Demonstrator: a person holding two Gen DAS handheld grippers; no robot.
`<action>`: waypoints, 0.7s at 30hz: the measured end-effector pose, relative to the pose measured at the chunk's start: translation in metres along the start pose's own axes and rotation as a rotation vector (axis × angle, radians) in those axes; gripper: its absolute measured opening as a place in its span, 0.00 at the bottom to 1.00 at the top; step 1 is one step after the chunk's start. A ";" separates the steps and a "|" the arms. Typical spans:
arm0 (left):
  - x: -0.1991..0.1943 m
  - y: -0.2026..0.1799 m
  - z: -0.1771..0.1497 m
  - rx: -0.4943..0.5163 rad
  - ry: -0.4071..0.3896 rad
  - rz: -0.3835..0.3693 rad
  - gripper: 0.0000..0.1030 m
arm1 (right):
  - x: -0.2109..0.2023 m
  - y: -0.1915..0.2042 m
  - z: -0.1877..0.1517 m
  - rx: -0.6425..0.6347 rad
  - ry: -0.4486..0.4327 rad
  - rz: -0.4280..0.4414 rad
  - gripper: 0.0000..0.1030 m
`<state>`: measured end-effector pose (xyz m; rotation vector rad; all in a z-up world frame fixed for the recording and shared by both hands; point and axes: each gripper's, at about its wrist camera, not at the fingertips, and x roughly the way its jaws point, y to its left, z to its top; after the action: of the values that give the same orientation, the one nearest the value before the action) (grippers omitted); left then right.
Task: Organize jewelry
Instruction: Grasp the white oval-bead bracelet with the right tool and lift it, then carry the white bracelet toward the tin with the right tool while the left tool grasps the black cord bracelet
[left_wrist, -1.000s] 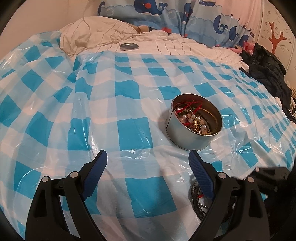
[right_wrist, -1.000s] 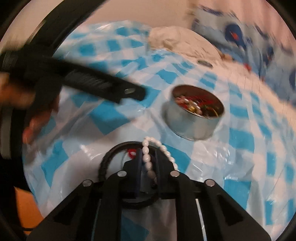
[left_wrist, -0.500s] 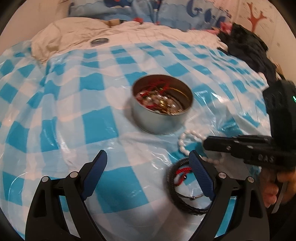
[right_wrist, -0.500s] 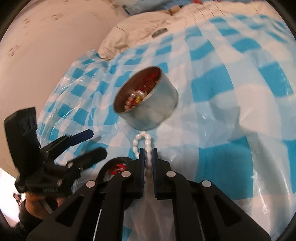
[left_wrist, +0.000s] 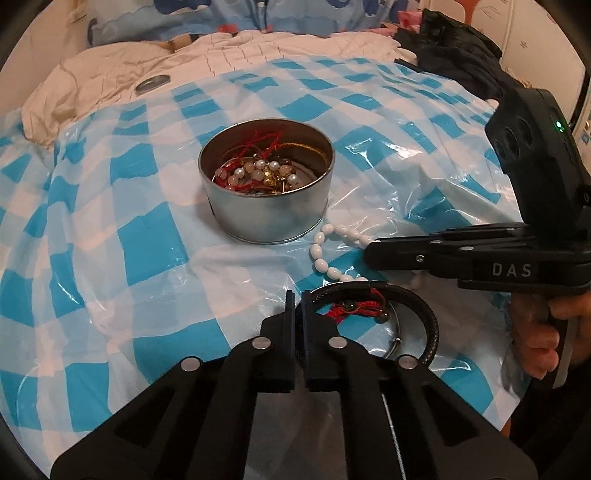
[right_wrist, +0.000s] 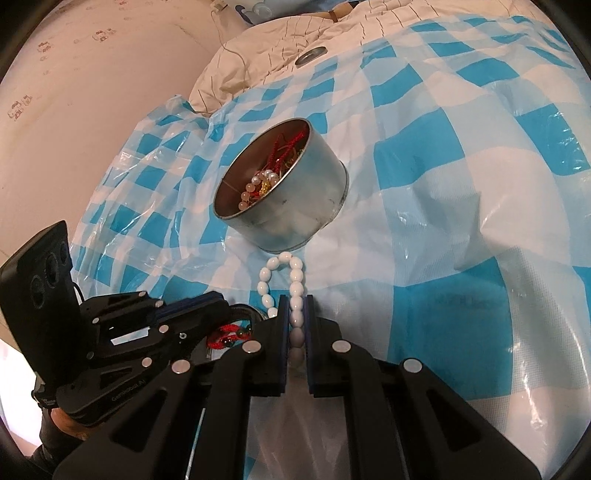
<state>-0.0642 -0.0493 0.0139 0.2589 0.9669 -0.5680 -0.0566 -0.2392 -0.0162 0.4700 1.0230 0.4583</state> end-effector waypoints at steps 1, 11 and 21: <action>-0.002 0.001 0.001 -0.006 -0.002 -0.007 0.00 | 0.000 0.000 0.000 0.000 0.000 0.000 0.08; -0.011 0.018 0.005 -0.056 -0.018 -0.052 0.00 | -0.004 -0.001 0.001 0.009 -0.021 -0.003 0.08; -0.008 0.021 0.003 -0.092 -0.035 -0.046 0.61 | -0.001 0.000 0.002 0.011 0.000 -0.004 0.08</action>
<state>-0.0538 -0.0307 0.0212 0.1445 0.9641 -0.5674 -0.0555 -0.2404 -0.0150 0.4778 1.0266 0.4494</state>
